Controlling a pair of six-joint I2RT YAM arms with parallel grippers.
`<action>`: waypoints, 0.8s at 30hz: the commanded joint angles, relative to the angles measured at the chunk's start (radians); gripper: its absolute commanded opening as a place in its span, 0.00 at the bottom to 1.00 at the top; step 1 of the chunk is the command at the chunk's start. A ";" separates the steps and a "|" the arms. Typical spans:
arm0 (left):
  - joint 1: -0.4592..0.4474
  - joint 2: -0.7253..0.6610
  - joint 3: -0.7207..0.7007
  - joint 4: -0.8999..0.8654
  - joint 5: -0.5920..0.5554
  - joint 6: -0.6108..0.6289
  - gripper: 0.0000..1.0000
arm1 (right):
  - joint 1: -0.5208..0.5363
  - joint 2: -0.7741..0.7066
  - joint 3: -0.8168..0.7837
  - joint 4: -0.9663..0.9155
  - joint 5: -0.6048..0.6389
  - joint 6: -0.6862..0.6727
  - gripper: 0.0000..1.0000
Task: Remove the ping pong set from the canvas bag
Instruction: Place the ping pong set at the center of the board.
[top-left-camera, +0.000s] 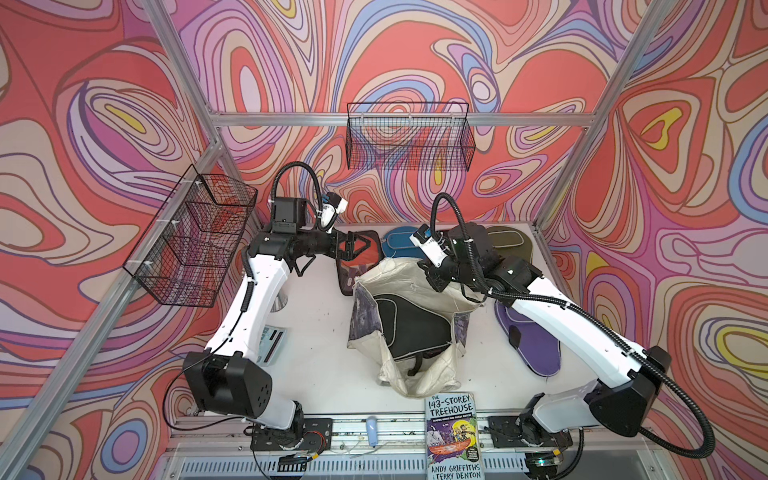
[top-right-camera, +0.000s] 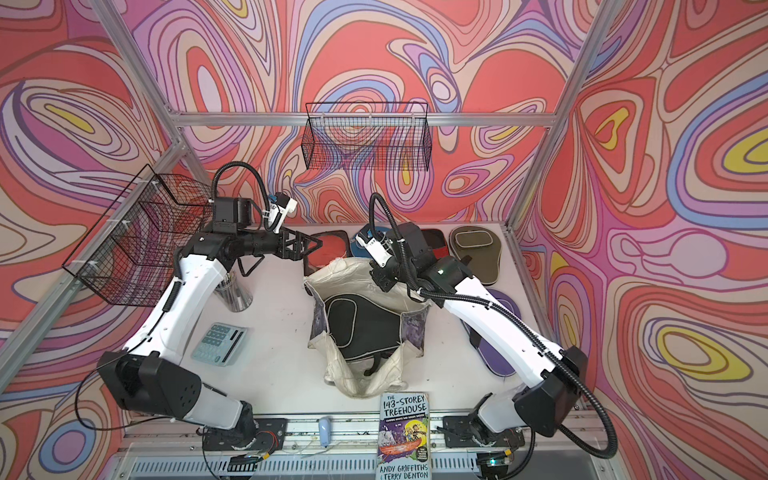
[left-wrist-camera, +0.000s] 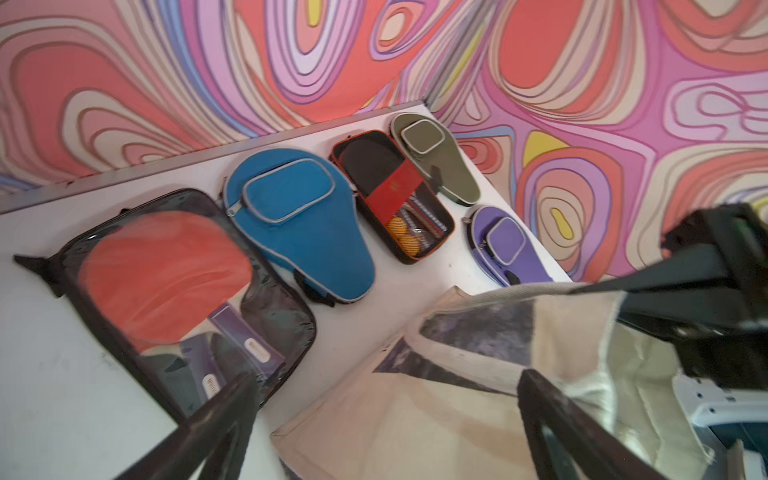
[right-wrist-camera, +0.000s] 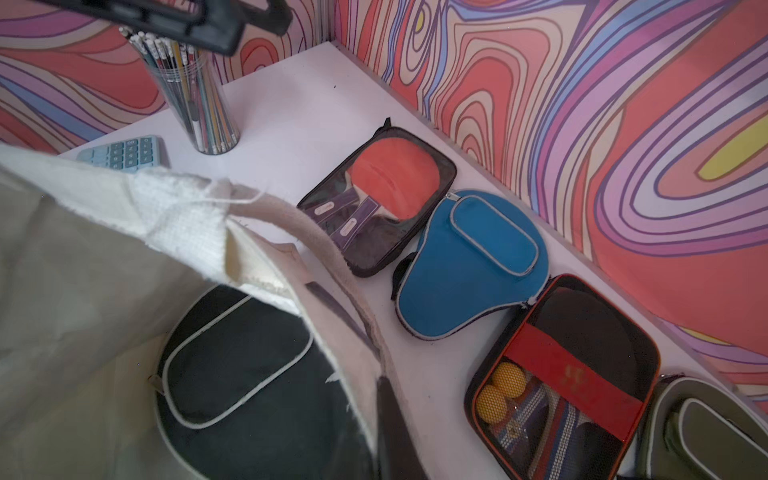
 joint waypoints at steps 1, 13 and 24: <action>-0.037 -0.051 -0.015 -0.103 0.051 0.085 1.00 | -0.004 0.008 0.060 0.073 0.017 -0.059 0.00; -0.118 -0.070 -0.082 -0.190 -0.035 0.122 1.00 | -0.004 0.020 0.126 0.069 -0.034 -0.101 0.00; -0.173 -0.056 -0.025 -0.214 -0.007 0.098 0.67 | -0.006 0.035 0.127 0.042 -0.043 -0.106 0.00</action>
